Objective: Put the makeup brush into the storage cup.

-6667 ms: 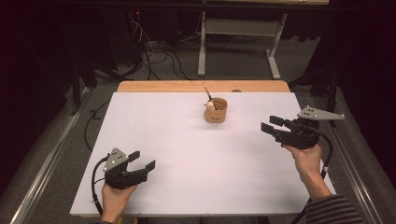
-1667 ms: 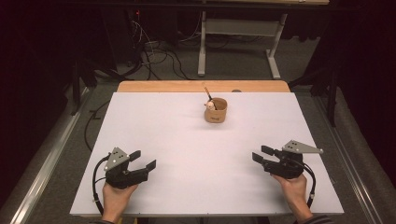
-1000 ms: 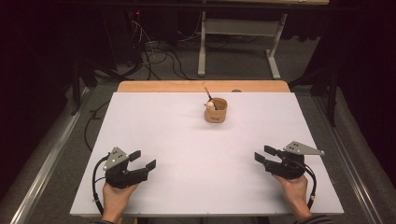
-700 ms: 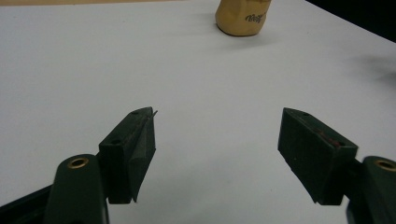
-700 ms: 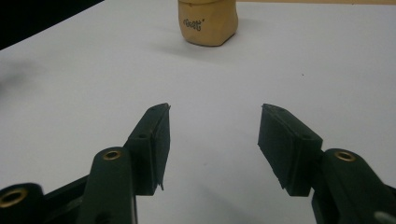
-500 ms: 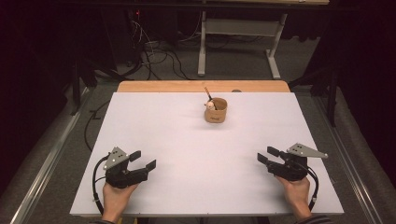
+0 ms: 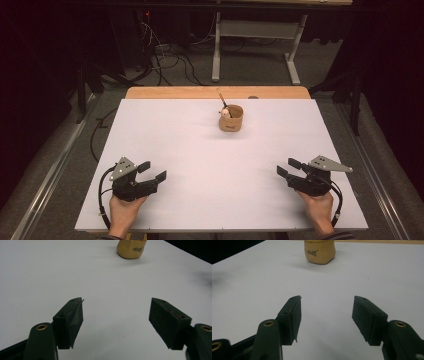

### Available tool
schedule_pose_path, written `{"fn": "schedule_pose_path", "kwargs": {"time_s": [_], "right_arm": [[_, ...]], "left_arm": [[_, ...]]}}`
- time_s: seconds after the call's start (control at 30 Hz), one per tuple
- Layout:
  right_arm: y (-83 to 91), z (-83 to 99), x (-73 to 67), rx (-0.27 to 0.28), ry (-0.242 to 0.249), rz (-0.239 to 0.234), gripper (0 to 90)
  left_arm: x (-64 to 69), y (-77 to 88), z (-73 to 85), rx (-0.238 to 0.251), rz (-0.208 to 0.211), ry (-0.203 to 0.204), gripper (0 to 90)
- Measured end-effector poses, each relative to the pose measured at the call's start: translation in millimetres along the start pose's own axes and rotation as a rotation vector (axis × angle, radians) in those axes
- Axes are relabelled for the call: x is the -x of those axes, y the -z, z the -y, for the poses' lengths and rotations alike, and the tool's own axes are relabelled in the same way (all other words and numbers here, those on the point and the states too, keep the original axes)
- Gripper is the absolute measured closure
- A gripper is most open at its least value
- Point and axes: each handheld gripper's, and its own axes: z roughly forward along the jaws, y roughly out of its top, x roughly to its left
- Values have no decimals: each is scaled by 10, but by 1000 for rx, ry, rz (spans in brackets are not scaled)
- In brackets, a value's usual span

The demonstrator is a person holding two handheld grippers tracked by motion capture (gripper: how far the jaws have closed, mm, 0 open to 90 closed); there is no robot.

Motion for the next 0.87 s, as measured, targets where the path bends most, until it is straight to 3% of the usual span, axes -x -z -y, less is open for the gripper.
{"fn": "schedule_pose_path", "kwargs": {"time_s": [0.37,0.5,0.87], "right_arm": [[31,20,35,11,-15,8,407],[29,16,7,6,14,14,403],[31,15,5,7,17,14,400]], "left_arm": [[-5,-2,3,-5,0,3,281],[-5,-2,4,-6,0,4,281],[-13,0,0,-6,-2,2,281]]}}
